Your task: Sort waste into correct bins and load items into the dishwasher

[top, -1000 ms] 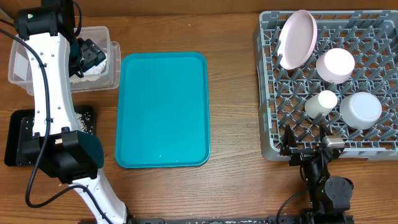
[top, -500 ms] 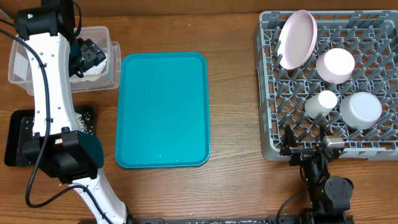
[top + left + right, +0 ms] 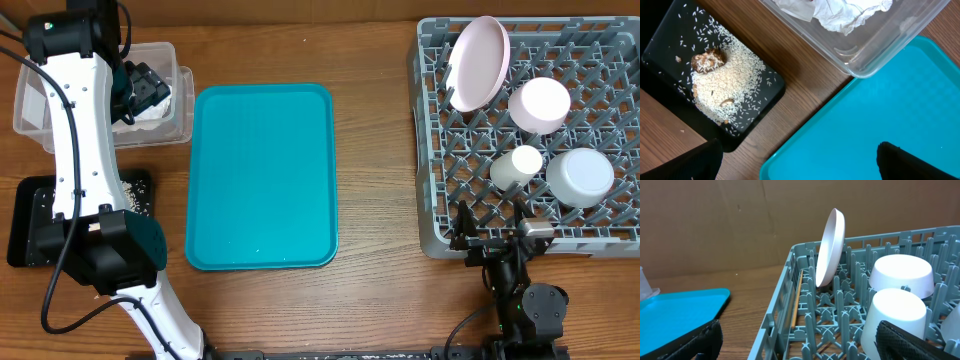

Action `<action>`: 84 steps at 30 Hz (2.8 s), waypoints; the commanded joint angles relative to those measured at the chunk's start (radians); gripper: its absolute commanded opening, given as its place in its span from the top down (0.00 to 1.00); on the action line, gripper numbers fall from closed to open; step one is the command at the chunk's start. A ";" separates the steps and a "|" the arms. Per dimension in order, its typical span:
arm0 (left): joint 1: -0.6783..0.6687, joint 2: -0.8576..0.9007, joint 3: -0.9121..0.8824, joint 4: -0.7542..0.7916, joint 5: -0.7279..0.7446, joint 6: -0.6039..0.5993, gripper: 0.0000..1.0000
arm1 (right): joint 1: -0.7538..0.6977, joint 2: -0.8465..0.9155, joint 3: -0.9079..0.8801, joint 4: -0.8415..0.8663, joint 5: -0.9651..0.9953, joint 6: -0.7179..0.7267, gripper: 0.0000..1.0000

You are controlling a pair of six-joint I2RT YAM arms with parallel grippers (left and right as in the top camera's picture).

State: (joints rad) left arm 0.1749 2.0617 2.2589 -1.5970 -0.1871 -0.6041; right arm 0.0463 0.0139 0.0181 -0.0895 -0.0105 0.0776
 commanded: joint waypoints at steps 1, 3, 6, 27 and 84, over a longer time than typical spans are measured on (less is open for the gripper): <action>0.001 -0.009 0.001 0.001 0.001 -0.009 0.00 | -0.001 -0.011 -0.010 0.005 0.009 -0.007 0.00; 0.001 -0.009 0.001 0.001 0.001 -0.009 0.00 | -0.001 -0.011 -0.010 0.005 0.009 -0.007 0.00; 0.001 -0.009 0.001 0.001 0.001 -0.009 0.00 | -0.001 -0.011 -0.010 0.005 0.009 -0.007 0.00; 0.001 -0.009 0.001 -0.045 -0.049 0.166 0.00 | -0.001 -0.011 -0.010 0.005 0.009 -0.007 0.00; -0.252 -1.675 -1.971 1.299 0.131 0.597 0.00 | -0.001 -0.011 -0.010 0.005 0.009 -0.007 0.00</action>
State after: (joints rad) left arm -0.0830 0.4160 0.3092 -0.3069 -0.0357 -0.0402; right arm 0.0463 0.0120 0.0181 -0.0898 -0.0105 0.0776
